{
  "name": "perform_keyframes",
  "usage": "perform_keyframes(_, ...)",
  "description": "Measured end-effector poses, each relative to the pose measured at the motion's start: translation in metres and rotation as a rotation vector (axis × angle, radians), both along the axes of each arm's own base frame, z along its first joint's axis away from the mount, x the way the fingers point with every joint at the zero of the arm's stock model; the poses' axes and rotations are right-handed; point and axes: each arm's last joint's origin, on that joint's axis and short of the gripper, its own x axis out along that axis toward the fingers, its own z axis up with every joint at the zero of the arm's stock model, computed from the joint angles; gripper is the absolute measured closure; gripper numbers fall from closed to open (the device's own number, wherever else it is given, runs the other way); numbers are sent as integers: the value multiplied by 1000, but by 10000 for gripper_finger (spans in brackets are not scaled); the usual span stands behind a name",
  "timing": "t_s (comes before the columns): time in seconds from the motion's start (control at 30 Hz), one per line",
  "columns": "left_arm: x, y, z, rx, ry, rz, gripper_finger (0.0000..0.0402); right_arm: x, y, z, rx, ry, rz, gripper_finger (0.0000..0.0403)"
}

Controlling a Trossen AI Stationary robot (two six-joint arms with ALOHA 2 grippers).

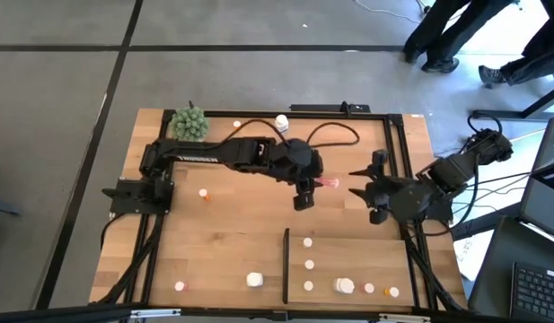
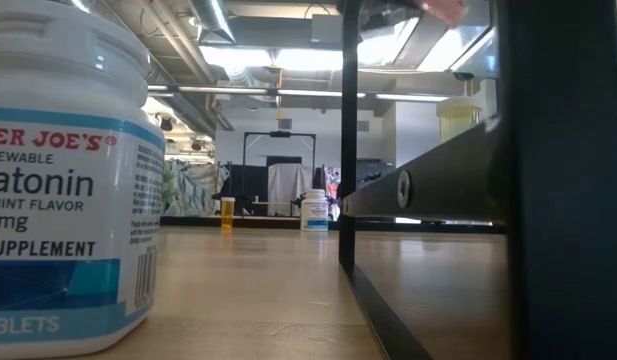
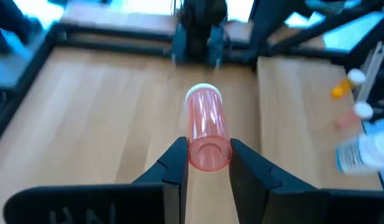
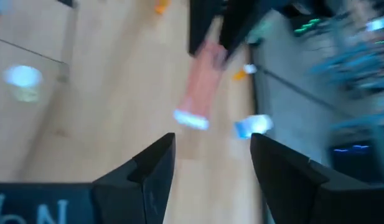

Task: Pick and place medicine bottles onto shelf by color
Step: Put the top pink pill bottle on the shelf aligned with the other pink pill bottle

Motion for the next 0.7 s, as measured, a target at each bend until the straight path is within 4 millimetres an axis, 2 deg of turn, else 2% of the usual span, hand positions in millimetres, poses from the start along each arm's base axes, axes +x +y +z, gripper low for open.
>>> perform_keyframes(0.13,-6,12,13,-84,-49,-24,329,-1,2,-7,-159,-46,-65,192)
perform_keyframes(0.23,-7,22,18,-154,-82,-64,329,0,3,-7,-212,-83,-110,192)
perform_keyframes(0.43,-5,39,24,-240,-145,-181,329,3,7,-4,-201,-115,-83,192)
perform_keyframes(0.7,-6,61,26,-285,-171,-179,329,4,10,-4,-130,-98,-20,192)
